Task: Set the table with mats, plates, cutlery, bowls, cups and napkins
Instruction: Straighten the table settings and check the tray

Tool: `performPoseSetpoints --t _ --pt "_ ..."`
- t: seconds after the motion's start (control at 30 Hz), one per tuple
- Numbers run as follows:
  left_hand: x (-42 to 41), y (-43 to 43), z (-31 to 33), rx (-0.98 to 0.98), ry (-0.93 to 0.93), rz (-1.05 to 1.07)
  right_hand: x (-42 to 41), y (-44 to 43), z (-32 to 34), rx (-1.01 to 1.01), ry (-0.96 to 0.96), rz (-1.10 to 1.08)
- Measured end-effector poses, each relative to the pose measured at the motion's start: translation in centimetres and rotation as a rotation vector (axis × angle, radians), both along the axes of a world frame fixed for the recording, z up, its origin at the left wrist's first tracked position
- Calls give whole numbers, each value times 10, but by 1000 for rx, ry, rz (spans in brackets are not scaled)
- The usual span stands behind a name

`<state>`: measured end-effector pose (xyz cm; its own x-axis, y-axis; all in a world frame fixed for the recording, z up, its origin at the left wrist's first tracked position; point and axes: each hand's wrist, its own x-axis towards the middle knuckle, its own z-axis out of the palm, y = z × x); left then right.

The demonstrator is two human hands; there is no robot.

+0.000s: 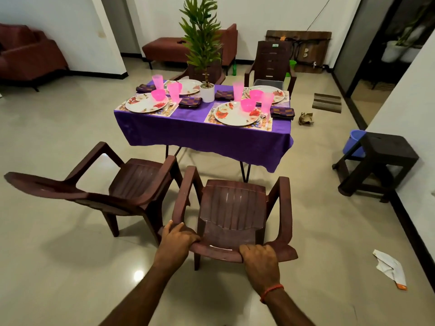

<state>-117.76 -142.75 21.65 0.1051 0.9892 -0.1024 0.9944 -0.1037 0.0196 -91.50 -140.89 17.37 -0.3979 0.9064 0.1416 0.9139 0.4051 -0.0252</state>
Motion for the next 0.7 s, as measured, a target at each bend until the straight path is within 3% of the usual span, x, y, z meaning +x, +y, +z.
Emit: performPoseSetpoints --t 0.7 --pt "-42 65 -11 13 -24 -110 -34 43 5 -11 8 -77"
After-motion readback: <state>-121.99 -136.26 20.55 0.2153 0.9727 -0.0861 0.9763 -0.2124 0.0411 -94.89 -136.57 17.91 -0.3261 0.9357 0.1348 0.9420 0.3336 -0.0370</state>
